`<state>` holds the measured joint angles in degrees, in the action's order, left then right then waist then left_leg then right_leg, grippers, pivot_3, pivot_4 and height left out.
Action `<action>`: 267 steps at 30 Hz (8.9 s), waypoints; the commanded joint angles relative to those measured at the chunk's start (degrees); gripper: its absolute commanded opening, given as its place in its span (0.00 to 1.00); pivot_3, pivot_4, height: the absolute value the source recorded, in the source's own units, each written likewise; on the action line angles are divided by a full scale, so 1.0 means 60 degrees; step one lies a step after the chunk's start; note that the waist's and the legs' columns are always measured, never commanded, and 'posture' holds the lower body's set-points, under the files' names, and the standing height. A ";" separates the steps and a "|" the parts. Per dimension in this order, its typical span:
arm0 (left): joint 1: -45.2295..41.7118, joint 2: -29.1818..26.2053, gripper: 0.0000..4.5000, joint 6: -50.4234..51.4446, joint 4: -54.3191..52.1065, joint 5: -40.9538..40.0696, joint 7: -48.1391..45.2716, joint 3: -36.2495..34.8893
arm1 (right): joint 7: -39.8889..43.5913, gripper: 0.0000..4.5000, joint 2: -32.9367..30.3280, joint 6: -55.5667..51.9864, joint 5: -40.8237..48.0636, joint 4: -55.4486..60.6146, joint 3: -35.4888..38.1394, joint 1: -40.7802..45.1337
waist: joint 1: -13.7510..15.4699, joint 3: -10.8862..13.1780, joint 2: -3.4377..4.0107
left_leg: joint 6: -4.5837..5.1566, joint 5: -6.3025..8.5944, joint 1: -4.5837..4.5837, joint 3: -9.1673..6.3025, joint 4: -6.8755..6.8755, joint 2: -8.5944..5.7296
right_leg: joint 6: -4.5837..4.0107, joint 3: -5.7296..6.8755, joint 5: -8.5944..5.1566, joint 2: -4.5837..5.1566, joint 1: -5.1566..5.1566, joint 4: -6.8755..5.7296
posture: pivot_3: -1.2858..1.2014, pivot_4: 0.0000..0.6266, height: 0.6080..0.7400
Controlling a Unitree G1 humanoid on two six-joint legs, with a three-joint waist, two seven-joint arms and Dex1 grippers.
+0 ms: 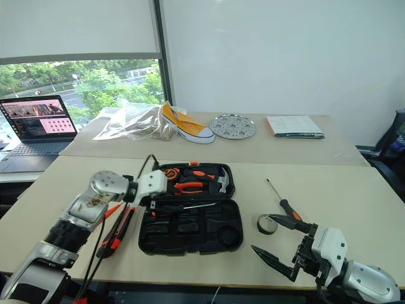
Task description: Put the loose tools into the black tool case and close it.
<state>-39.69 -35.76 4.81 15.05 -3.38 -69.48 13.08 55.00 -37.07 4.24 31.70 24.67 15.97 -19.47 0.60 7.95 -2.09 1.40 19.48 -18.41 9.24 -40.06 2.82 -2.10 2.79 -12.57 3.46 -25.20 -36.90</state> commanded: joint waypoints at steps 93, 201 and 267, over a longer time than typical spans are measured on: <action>0.6781 -0.1331 1.00 0.0208 -0.3374 -0.4743 -0.1036 -0.4732 | 0.2805 0.21 -0.1013 -0.4638 -0.3587 -0.3743 -0.6100 1.0478 | -0.0424 0.0037 0.0110 | -0.0009 0.0020 -0.0104 0.0070 0.0007 0.0004 | 0.0035 0.0028 0.0008 0.0003 -0.0171 -0.0005 | 0.52 0.24 1.00; 0.7342 -0.1406 1.00 -0.0162 -0.3382 -0.4500 -0.0106 -0.4993 | 0.4764 0.54 0.0701 -0.4250 -0.3603 -0.5760 -0.5715 1.1661 | -0.0453 0.0032 0.0102 | -0.0080 -0.0015 -0.0141 0.0057 0.0002 0.0027 | -0.0049 0.0153 0.0004 0.0002 -0.0190 -0.0026 | 0.52 0.24 1.00; 0.6346 -0.3169 1.00 0.4218 -0.1105 -0.3306 0.2918 -0.4972 | 0.2744 0.99 0.0736 -0.1092 -0.0054 -0.2064 -0.2198 0.5801 | -0.0252 0.0020 0.0062 | -0.0103 -0.0057 -0.0098 0.0017 0.0051 0.0025 | -0.0086 0.0123 0.0032 -0.0015 -0.0181 -0.0031 | 0.52 0.24 1.00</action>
<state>-0.69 -53.22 30.62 6.68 -25.75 -51.98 -17.80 72.12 -32.00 -1.78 30.51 9.74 2.57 14.72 -0.91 8.07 -1.71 0.79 19.14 -19.04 9.38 -39.75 2.95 -2.60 3.59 -12.41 3.37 -26.30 -37.04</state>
